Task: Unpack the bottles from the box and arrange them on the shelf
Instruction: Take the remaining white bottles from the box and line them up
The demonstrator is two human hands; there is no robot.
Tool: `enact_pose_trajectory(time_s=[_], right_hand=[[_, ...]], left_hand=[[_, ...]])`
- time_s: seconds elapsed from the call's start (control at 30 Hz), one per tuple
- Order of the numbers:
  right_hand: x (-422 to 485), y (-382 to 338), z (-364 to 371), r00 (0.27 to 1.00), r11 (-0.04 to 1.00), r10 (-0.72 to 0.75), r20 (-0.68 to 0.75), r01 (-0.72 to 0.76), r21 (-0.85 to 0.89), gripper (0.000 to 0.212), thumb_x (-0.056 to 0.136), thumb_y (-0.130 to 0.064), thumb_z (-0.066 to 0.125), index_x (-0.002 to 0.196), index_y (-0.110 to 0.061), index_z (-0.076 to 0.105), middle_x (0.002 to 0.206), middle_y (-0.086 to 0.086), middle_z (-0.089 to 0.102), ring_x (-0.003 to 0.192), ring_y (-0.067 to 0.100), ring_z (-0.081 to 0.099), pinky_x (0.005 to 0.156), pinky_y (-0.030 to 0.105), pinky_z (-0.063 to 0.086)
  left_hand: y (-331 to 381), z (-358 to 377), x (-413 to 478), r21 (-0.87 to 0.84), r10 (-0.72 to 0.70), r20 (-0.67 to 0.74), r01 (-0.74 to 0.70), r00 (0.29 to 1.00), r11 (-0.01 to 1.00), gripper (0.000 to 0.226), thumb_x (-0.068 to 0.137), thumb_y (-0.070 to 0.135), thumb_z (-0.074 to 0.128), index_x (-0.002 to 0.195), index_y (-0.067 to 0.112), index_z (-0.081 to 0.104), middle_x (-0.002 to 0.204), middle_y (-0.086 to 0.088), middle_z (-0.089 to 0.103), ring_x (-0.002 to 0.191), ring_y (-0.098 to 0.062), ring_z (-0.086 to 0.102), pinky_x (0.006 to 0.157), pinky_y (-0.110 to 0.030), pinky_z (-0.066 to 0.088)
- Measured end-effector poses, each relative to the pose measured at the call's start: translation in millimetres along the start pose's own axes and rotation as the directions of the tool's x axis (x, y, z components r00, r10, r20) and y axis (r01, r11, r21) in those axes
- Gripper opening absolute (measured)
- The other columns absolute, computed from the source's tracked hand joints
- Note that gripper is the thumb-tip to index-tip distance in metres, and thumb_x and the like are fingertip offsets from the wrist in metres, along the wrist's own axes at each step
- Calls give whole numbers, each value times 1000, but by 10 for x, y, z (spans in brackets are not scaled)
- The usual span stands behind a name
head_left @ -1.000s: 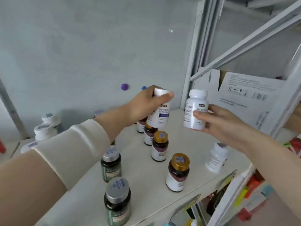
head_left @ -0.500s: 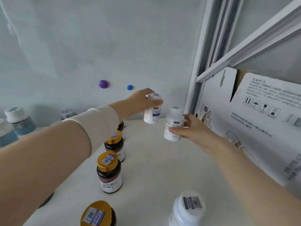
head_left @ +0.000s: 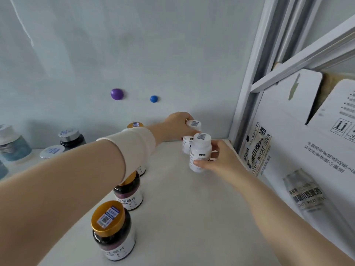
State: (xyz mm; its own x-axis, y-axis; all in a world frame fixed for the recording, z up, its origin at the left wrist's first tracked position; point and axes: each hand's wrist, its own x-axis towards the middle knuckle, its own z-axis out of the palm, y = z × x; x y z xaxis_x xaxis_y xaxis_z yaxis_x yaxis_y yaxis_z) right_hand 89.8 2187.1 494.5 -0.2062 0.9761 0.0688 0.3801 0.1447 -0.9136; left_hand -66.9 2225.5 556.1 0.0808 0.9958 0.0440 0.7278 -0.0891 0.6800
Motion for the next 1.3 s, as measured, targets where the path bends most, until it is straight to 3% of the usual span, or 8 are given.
enact_pose_trajectory(time_s=[0.1,0.47,0.67,0.77,0.93,1.03,1.17,1.3], right_hand=[[46,38,46,1000,1000,2,22,-2,-5,56,66,-13,83,111,-15,50,98,-9,59,90,12,61,80,27,50],[-12,30,47,998,999,-9,61,12,-52,67,64,-18,85,116,-22,43,99,-20,53,99,11,60,89,31,51],[-114,-368,-209,998,990,-43,51,49,-133,77,71,-23,80,135,-19,37,125,-5,51,113,11,50,90,26,40],[-222,-651,-258,994,967,-87,61,99,-234,74,74,-27,77,136,-19,37,137,-1,46,124,14,46,91,25,37],[-576,-1116,-59,959,829,-275,63,270,-490,59,86,-31,63,136,-14,37,141,5,41,128,19,42,97,28,34],[-849,-1318,258,946,731,-300,125,312,-606,56,89,-33,57,137,-14,36,141,6,38,129,24,40,102,36,36],[-1225,-1664,884,903,605,-339,263,424,-674,40,88,-33,55,122,-16,44,124,10,46,123,30,45,92,36,39],[-1672,-2117,1707,821,475,-407,400,565,-675,52,91,-35,51,134,-10,38,136,12,42,125,30,42,100,41,37]], left_hand=[[-48,47,65,25,6,3,-6,1000,1000,22,82,21,67,100,17,54,95,2,55,75,-12,53,64,-21,48],[-87,71,105,44,2,17,-3,1000,999,51,77,36,73,120,19,49,111,4,55,98,-15,55,82,-26,46],[58,-278,-234,182,47,-37,-39,998,982,52,84,35,66,128,14,47,127,-1,54,105,-15,52,89,-24,40],[136,-564,-603,451,99,-100,-44,990,891,49,88,35,60,131,15,44,129,-3,53,114,-20,53,92,-32,44],[131,-956,-1447,771,87,-152,63,985,633,48,93,40,50,134,17,40,126,-5,52,107,-25,57,84,-34,47],[44,-1158,-2014,831,64,-187,123,980,542,47,94,39,49,133,15,41,121,-6,54,106,-25,57,81,-33,44],[-227,-1450,-2770,862,11,-258,225,966,454,42,94,37,49,128,13,44,120,-7,54,107,-26,56,85,-34,43],[-596,-1777,-3536,871,-19,-340,322,940,371,39,94,31,48,128,13,44,124,-7,54,112,-26,55,89,-34,42]])
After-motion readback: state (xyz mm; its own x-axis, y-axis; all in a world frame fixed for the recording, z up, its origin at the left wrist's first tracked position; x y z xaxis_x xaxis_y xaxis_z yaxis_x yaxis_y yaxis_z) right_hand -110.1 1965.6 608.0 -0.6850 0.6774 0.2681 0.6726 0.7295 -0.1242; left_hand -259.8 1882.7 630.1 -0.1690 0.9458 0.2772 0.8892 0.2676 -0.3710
